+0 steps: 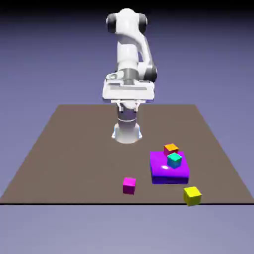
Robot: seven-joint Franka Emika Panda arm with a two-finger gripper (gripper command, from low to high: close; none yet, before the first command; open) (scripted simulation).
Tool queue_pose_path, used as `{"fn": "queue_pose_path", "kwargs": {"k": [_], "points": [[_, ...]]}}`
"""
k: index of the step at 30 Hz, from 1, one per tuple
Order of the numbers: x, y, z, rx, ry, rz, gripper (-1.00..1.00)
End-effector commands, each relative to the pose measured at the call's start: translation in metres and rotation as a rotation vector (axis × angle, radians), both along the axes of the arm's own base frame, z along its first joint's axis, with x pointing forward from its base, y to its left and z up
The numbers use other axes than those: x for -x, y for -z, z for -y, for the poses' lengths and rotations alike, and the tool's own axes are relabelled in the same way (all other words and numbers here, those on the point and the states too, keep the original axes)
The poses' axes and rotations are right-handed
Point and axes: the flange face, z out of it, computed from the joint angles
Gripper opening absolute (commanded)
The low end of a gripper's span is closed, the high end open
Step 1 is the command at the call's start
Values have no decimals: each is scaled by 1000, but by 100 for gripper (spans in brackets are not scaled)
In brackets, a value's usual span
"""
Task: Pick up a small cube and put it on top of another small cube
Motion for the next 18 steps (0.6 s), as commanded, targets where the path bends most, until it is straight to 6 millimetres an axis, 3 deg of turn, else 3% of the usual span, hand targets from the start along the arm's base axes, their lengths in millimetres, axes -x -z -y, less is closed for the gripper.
{"fn": "queue_pose_path", "kwargs": {"k": [1, 10, 18], "points": [[-7, 9, 0, -5, 8, -37, 0], [-55, 107, -2, -47, 87, -365, 0], [-75, 209, -4, -70, 170, -656, 0]]}}
